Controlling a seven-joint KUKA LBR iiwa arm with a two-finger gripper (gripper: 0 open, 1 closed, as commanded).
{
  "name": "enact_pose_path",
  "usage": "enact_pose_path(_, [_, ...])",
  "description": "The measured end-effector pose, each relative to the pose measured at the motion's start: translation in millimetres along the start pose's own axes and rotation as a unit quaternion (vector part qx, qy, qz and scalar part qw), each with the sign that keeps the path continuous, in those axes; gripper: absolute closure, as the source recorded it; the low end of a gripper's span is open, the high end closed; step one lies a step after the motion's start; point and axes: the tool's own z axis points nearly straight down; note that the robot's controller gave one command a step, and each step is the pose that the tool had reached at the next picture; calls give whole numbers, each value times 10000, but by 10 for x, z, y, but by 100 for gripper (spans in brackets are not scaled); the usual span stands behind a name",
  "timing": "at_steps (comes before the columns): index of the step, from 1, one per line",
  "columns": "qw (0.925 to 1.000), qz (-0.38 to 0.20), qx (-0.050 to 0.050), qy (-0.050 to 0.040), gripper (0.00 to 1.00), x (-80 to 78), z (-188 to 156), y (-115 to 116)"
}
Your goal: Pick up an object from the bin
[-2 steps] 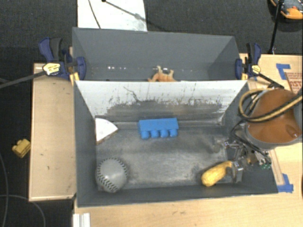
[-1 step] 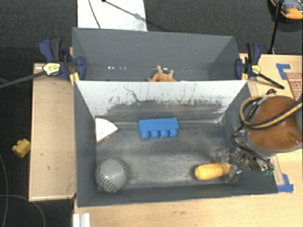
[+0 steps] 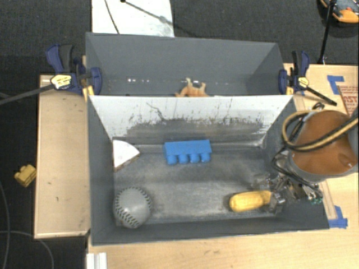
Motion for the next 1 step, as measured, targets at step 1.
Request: enact_pose_path(1, [10000,-33,0,2,100,-17,1,1])
